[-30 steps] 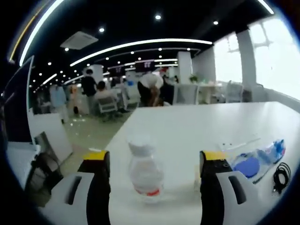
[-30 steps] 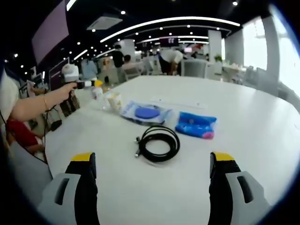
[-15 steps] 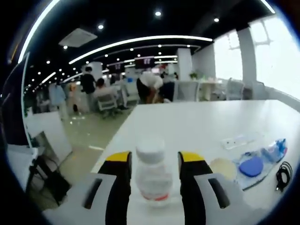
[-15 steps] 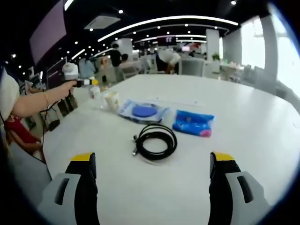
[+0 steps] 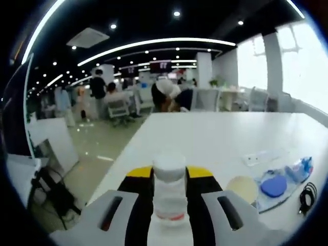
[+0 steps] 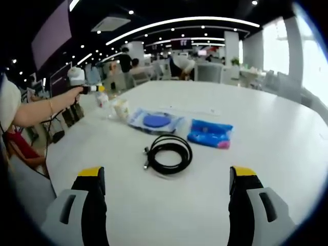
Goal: Arrange the tabletop items into an orderly group along one side of the table until the central work area is clear of visible clutter.
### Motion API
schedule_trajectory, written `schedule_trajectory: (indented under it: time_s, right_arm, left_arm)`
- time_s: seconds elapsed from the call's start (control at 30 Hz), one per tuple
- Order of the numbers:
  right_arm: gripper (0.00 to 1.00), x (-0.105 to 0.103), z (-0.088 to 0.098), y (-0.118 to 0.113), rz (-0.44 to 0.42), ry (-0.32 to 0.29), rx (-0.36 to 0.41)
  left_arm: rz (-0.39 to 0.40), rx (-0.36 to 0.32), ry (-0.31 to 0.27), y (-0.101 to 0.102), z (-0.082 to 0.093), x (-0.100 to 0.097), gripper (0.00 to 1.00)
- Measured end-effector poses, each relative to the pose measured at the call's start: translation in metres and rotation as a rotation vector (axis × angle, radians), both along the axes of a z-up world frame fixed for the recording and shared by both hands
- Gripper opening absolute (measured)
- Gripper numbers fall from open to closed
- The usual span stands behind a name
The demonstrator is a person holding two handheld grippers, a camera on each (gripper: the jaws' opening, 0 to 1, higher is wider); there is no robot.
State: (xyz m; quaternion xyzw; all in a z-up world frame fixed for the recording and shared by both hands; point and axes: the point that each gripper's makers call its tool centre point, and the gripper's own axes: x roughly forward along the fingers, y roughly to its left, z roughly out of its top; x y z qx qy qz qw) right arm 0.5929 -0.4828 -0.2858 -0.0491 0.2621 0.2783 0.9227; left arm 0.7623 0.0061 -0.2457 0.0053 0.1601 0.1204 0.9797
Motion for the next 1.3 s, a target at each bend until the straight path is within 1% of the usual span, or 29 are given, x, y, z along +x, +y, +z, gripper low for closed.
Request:
schedule_trajectory:
  time_s: [0.17,0.23,0.37,0.53,0.7,0.97,1.23,1.3]
  right_arm:
    - [1.0,0.0,0.001,-0.001,-0.005,-0.002,0.0]
    - [1.0,0.0,0.001,-0.002,-0.008,-0.002,0.001]
    - [1.0,0.0,0.001,-0.002,-0.007,-0.003,0.001]
    - [1.0,0.0,0.001,-0.003,-0.006,-0.004,0.0]
    - [1.0,0.0,0.002,-0.003,-0.004,-0.007,0.004]
    - [1.0,-0.001,0.002,-0.003,-0.003,-0.006,0.001]
    - [1.0,-0.001,0.002,-0.004,-0.007,-0.006,0.0]
    - [1.0,-0.001,0.002,-0.005,-0.007,-0.006,-0.001]
  left_arm:
    - [0.001,-0.006,-0.015,-0.004,0.006,0.004,0.19]
    - [-0.015,0.004,-0.022,-0.007,0.012,0.007,0.19]
    - [-0.029,0.015,-0.031,-0.014,0.018,0.01,0.2]
    - [-0.036,0.006,-0.025,-0.014,0.015,0.013,0.2]
    - [-0.046,-0.004,-0.018,-0.024,0.012,0.009,0.2]
    - [-0.059,-0.012,-0.01,-0.028,0.005,0.016,0.2]
    - [-0.067,-0.021,0.004,-0.035,-0.001,0.015,0.2]
    - [-0.065,-0.019,-0.003,-0.037,-0.002,0.014,0.2]
